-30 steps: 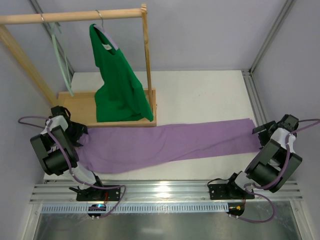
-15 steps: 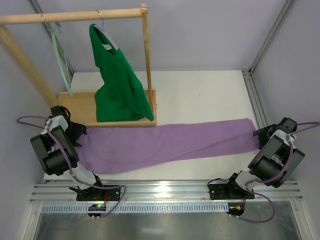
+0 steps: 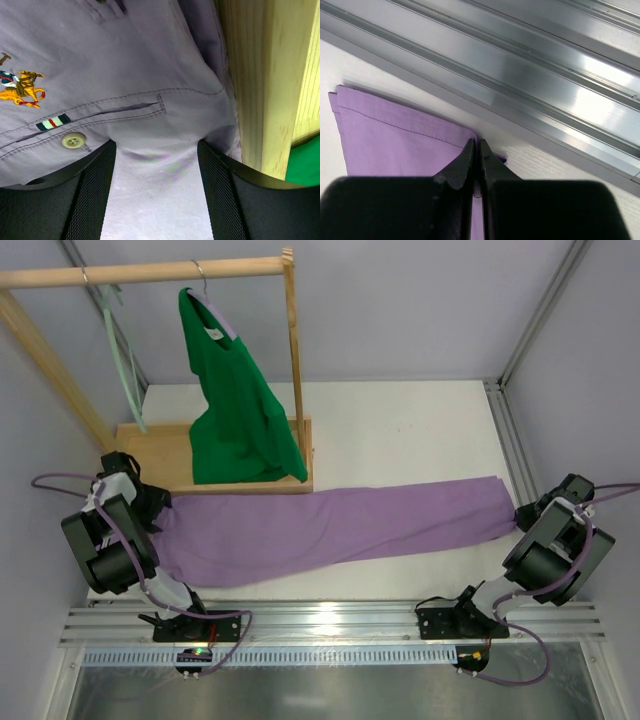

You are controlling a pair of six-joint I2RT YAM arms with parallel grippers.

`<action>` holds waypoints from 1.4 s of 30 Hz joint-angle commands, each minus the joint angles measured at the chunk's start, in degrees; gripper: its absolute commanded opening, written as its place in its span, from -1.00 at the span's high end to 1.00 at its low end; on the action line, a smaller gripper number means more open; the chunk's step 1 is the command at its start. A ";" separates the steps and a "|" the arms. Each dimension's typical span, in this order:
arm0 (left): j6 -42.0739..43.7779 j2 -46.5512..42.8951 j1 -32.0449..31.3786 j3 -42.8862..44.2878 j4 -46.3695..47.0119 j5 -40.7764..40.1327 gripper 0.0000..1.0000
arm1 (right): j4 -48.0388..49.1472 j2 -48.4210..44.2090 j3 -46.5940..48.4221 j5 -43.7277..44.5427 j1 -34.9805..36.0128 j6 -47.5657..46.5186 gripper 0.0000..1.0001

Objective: Place the trousers on the hanger
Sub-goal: Fold the trousers

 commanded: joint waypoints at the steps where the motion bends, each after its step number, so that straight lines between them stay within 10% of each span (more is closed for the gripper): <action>1: 0.50 -2.71 -0.38 -0.58 3.71 -0.93 -0.33 | -4.92 -0.57 -1.55 1.79 0.06 -0.76 0.92; 9: 0.50 -2.36 -0.83 -1.20 4.33 -0.14 -0.33 | -7.56 -5.07 -1.19 1.43 0.06 -2.07 0.92; 14: 0.85 -2.01 -0.91 -0.15 3.80 -0.23 -0.33 | -11.69 -6.73 -0.58 4.15 -0.55 -1.64 0.14; 21: 0.06 -2.09 -1.00 -0.23 4.32 0.30 -0.33 | -19.68 -10.25 3.11 9.16 -1.17 2.05 -0.31; 42: -2.66 -2.00 -3.55 -2.25 5.91 -0.32 -0.32 | -8.01 -1.55 -0.75 8.55 1.12 5.57 -0.23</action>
